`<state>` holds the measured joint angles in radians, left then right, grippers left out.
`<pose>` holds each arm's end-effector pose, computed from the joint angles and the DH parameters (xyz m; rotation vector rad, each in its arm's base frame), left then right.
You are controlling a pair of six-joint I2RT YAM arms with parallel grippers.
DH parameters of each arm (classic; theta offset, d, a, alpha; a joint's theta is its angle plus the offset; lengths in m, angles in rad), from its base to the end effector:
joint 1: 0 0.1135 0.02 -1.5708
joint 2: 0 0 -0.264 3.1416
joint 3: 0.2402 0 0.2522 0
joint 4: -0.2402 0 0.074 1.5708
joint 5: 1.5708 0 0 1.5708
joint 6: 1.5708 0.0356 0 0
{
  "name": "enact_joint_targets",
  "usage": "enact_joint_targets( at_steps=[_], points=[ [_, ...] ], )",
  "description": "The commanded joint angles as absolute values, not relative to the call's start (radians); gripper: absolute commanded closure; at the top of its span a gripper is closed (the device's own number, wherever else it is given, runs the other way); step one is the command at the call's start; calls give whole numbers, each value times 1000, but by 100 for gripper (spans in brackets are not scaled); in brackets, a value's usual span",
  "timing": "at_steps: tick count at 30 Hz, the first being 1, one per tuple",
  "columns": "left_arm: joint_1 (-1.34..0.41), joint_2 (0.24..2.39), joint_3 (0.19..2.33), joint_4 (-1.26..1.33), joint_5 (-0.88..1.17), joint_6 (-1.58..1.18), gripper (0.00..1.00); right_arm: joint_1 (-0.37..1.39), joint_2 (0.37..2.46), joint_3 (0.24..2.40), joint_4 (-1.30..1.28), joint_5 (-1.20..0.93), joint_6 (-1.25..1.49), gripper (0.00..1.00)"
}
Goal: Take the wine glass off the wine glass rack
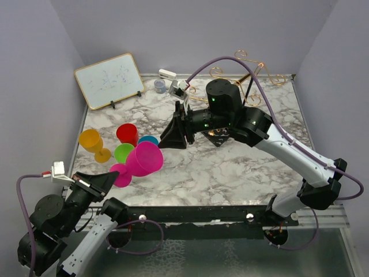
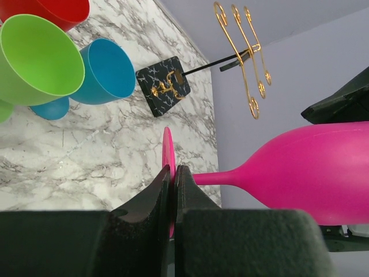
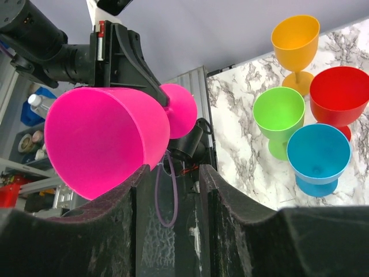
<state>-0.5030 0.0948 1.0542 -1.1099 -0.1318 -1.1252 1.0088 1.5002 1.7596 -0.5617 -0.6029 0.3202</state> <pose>-0.0357 0.0250 0.3571 -0.6639 1.7230 -1.0690 0.1542 0.2827 0.4669 -1.1299 1.7661 1.4275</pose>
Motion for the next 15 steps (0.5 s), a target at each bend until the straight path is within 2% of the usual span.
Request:
enact_joint_targets(
  at_steps=[1,15],
  points=[
    [-496,111,1054,-1100,-143,-1107,100,1015,1470,1743,-533,-550,329,62],
    [-494,145,1069,-1109,-130,-1086,100,1018,1455,1724,-492,-579,350,62]
  ],
)
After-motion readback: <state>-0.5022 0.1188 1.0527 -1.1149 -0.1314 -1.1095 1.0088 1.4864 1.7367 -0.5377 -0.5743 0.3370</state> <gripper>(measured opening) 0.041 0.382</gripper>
